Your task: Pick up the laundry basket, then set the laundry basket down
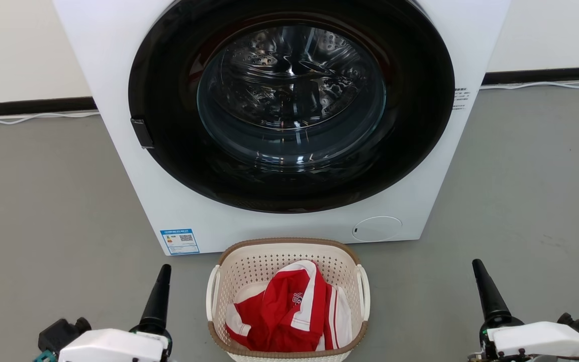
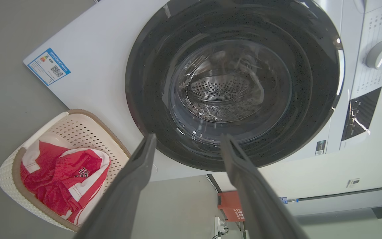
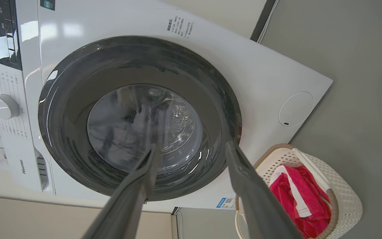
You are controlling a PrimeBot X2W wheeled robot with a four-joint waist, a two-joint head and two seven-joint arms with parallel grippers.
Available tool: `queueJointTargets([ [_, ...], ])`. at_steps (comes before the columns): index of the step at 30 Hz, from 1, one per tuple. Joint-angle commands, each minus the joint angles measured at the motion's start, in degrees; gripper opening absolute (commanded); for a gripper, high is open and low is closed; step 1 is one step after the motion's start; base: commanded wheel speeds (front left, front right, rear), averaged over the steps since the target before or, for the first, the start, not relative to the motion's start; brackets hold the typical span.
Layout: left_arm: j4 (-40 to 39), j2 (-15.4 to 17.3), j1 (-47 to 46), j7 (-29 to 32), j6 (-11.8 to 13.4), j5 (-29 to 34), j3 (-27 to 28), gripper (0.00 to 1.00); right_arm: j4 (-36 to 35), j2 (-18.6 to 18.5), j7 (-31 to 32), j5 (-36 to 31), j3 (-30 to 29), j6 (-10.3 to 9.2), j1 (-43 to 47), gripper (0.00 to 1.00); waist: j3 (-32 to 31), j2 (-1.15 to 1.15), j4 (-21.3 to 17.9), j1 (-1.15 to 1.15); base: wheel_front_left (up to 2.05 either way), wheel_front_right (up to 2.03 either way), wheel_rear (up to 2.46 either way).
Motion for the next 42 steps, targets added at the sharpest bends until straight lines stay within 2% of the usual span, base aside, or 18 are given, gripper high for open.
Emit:
queueJointTargets([
  [1,-2.2,0.4,-1.1,-0.4,0.5,1.6,0.2,1.00,-2.2,-0.6,-0.8,-1.6,0.4,0.16,-0.8,1.00,0.0,0.00,0.0,-0.01,0.00,0.00,0.00],
  [15,-4.1,2.2,-0.2,-2.8,3.9,16.2,-2.9,1.00,-3.8,-0.7,-3.1,-12.5,2.0,0.21,0.0,1.00,-0.1,0.00,-0.2,-0.01,0.00,0.00,0.00],
  [42,-8.3,6.6,2.1,-7.3,11.7,35.1,-8.7,1.00,-5.9,-0.8,-7.7,-31.2,4.1,0.31,1.9,1.00,-1.0,0.00,-0.3,-0.01,0.00,0.00,0.00],
])
